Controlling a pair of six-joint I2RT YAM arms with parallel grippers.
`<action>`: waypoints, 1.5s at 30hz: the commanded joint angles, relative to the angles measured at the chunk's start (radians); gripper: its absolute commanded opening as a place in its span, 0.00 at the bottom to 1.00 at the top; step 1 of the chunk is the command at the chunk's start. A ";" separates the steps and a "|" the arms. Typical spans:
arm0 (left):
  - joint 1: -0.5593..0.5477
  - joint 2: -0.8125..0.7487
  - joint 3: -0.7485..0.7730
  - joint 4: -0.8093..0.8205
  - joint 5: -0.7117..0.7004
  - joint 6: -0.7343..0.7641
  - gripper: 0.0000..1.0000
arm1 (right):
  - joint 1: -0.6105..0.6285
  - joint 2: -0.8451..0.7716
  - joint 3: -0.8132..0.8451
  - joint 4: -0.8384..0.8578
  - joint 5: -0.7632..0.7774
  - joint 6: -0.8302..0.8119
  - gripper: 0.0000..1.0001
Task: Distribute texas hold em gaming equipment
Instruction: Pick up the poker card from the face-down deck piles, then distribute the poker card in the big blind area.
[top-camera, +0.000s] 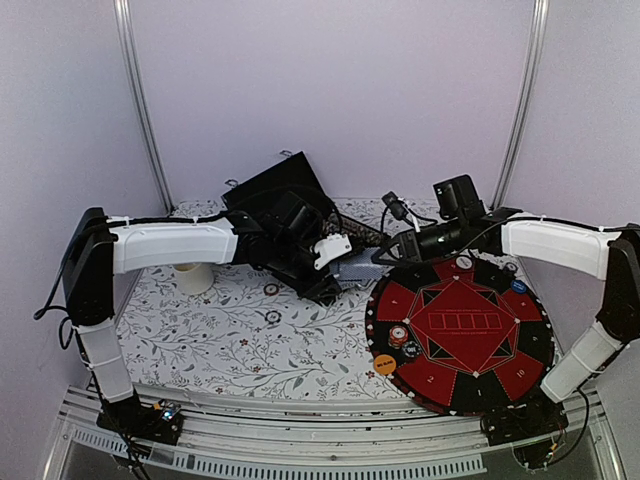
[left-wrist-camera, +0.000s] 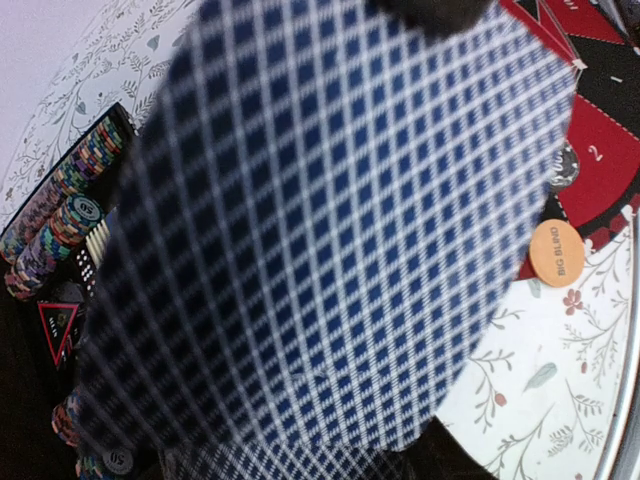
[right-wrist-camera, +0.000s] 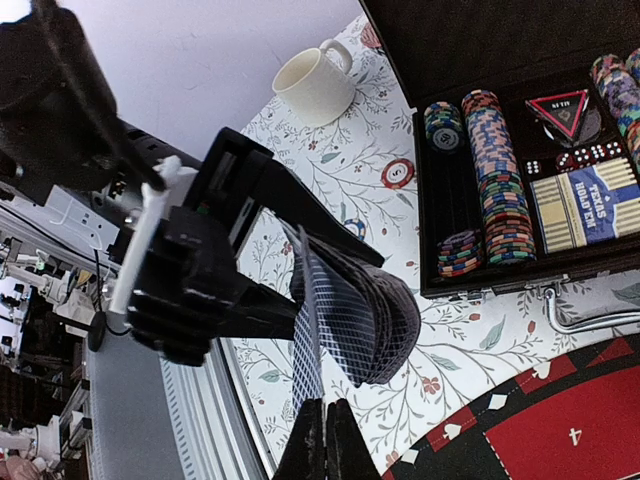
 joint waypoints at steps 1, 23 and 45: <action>0.017 0.008 0.019 0.003 0.005 -0.008 0.50 | -0.012 -0.067 0.042 -0.083 0.009 -0.067 0.02; 0.019 -0.026 0.041 -0.052 0.008 -0.021 0.50 | -0.361 -0.176 0.154 -0.479 0.177 -0.166 0.02; 0.018 -0.146 0.035 -0.140 -0.032 -0.029 0.51 | -0.432 -0.088 0.112 -0.433 0.061 -0.174 0.02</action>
